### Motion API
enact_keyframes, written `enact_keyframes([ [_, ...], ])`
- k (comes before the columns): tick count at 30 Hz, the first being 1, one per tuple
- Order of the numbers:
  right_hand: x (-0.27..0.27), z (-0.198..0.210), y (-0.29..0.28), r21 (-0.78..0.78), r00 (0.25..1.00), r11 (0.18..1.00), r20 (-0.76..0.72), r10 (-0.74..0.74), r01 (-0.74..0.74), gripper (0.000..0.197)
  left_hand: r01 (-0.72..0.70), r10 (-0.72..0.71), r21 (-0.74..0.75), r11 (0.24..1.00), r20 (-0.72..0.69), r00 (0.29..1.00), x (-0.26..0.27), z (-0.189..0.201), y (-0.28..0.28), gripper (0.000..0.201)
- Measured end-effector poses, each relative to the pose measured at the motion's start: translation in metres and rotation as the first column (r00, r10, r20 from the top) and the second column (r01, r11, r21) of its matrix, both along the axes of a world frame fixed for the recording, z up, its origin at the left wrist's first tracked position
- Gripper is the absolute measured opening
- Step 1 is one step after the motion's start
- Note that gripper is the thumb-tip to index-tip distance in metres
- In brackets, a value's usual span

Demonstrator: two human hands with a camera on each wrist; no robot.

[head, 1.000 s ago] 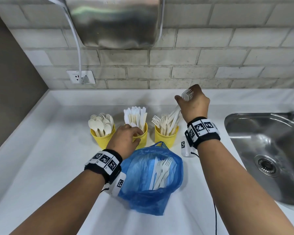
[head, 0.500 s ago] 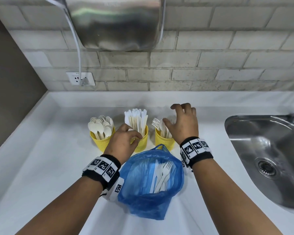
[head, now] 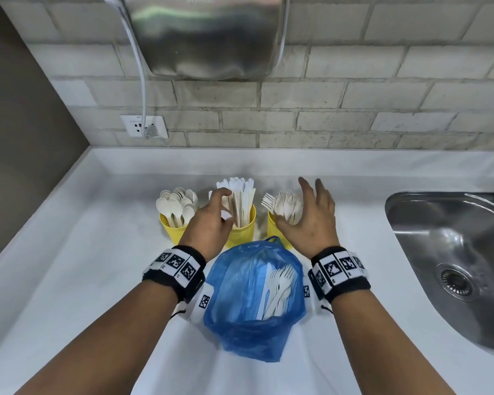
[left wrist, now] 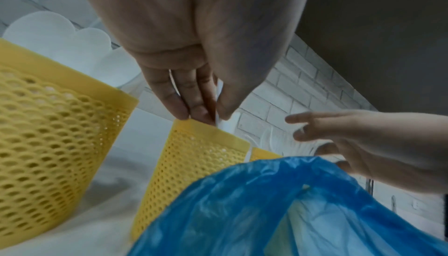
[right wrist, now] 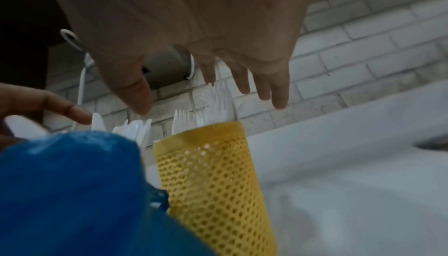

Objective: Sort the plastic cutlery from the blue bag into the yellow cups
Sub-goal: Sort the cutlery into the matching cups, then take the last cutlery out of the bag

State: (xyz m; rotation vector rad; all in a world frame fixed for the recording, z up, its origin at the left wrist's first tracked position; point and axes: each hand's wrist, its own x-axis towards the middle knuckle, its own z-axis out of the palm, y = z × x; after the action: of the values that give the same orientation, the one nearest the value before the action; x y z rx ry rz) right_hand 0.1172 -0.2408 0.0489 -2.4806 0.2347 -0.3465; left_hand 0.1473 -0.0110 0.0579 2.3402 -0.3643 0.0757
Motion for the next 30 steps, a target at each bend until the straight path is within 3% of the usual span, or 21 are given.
enact_keyframes([
  [3, -0.005, -0.014, -0.001, 0.15, 0.997, 0.989, -0.069, 0.023, -0.012, 0.108, -0.08, 0.081, -0.037, 0.996, 0.019, 0.997, 0.006, 0.007, -0.001, 0.056],
  [7, -0.007, -0.022, -0.003, 0.26, 1.0, 0.965, 0.011, 0.018, -0.02, 0.117, -0.116, 0.124, -0.142, 0.983, 0.045, 0.991, 0.003, 0.005, -0.005, 0.059],
  [11, -0.003, -0.025, -0.004, 0.343, 1.0, 0.939, 0.003, -0.007, 0.005, 0.133, -0.034, 0.025, 0.083, 0.996, 0.111, 0.994, -0.013, -0.009, 0.0, 0.052],
  [14, 0.0, -0.027, -0.002, 0.395, 1.0, 0.919, -0.019, 0.001, 0.007, 0.134, -0.005, -0.014, 0.213, 0.977, 0.088, 0.996, -0.016, -0.014, 0.004, 0.049],
  [21, -0.003, -0.025, 0.003, 0.402, 0.999, 0.916, -0.04, 0.012, 0.005, 0.133, -0.005, 0.007, 0.108, 0.994, -0.013, 1.0, -0.013, -0.011, 0.01, 0.064],
  [24, -0.006, -0.018, 0.002, 0.376, 0.998, 0.926, -0.048, 0.027, -0.007, 0.134, -0.016, 0.016, 0.061, 0.998, 0.006, 1.0, -0.015, -0.008, 0.012, 0.07],
  [27, -0.017, -0.006, -0.003, 0.321, 0.999, 0.947, -0.026, 0.035, -0.025, 0.118, -0.061, 0.059, 0.007, 0.998, 0.124, 0.99, -0.027, -0.001, 0.01, 0.062],
  [30, -0.032, 0.006, -0.005, 0.21, 0.999, 0.978, 0.046, -0.001, -0.009, 0.081, -0.066, 0.075, -0.052, 0.996, 0.205, 0.976, -0.05, 0.009, 0.007, 0.043],
])
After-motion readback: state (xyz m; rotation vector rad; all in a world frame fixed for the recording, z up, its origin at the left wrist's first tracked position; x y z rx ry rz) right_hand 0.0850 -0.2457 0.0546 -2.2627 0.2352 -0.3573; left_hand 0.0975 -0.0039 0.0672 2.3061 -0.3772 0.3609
